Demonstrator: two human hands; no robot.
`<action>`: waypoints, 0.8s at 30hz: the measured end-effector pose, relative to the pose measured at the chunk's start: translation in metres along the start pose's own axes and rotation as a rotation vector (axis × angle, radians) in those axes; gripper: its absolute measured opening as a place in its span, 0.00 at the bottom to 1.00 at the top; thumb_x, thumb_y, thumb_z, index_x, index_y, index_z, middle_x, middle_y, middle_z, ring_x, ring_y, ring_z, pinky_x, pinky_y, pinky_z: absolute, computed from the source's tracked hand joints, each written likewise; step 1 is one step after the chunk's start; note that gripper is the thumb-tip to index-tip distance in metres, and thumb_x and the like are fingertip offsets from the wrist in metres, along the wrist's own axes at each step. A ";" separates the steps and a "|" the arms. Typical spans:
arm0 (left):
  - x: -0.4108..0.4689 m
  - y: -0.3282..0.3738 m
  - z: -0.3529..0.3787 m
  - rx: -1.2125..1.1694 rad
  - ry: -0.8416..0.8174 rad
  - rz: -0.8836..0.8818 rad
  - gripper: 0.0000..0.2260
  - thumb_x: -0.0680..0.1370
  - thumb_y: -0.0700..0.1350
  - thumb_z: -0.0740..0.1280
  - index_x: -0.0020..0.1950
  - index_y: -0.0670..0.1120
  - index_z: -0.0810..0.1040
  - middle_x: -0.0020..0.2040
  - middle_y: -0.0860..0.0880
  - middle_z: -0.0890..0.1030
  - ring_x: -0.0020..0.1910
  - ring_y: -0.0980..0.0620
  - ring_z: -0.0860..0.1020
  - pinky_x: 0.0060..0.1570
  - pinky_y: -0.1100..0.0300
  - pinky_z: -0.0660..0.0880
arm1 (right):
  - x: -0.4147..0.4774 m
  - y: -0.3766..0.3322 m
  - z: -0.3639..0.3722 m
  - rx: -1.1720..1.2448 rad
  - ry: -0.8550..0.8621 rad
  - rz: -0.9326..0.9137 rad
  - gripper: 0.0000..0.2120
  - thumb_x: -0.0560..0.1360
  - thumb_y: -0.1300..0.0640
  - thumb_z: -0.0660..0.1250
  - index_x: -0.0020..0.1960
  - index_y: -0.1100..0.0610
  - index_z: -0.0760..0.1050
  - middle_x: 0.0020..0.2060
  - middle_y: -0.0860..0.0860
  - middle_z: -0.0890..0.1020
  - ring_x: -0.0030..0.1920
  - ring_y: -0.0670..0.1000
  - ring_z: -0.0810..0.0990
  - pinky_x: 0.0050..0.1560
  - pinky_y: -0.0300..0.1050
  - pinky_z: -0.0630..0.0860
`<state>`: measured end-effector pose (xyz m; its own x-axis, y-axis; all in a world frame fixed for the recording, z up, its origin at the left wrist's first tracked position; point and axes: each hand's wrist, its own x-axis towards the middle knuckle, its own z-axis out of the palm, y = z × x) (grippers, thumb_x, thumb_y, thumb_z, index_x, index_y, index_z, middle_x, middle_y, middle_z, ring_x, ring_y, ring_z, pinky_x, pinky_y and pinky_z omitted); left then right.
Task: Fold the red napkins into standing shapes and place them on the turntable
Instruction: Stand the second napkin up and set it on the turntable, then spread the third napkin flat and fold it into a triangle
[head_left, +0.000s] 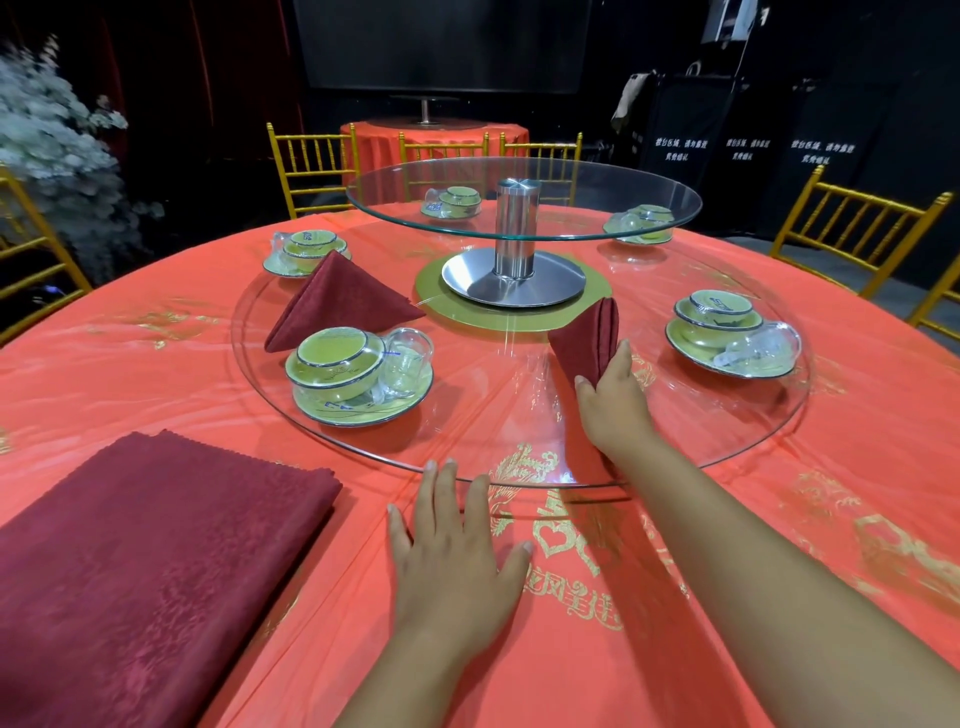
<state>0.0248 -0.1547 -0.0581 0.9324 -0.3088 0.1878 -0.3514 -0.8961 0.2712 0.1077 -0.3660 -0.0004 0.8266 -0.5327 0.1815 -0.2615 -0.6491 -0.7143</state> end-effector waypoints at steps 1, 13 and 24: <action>0.000 0.000 0.000 0.002 0.001 -0.001 0.34 0.72 0.69 0.46 0.75 0.55 0.50 0.78 0.50 0.42 0.74 0.52 0.31 0.72 0.40 0.38 | 0.000 -0.002 0.003 -0.001 0.005 0.002 0.35 0.80 0.57 0.59 0.77 0.62 0.40 0.70 0.65 0.64 0.67 0.64 0.68 0.61 0.50 0.67; 0.001 -0.002 0.002 -0.008 0.002 0.000 0.33 0.73 0.68 0.46 0.75 0.55 0.49 0.78 0.51 0.41 0.73 0.53 0.29 0.71 0.40 0.37 | -0.028 -0.001 -0.007 -0.254 -0.121 -0.053 0.42 0.79 0.49 0.61 0.75 0.65 0.35 0.76 0.62 0.51 0.75 0.60 0.54 0.72 0.50 0.55; 0.003 -0.001 0.002 -0.093 0.072 -0.022 0.30 0.73 0.66 0.56 0.72 0.57 0.57 0.77 0.50 0.51 0.76 0.52 0.42 0.72 0.41 0.45 | -0.211 0.038 -0.051 -0.677 -0.411 -0.406 0.35 0.74 0.32 0.49 0.75 0.51 0.61 0.76 0.52 0.54 0.76 0.52 0.55 0.74 0.49 0.54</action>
<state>0.0279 -0.1552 -0.0596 0.9327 -0.2627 0.2472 -0.3404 -0.8678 0.3619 -0.1017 -0.3064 -0.0314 0.9991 -0.0388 -0.0161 -0.0399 -0.9966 -0.0718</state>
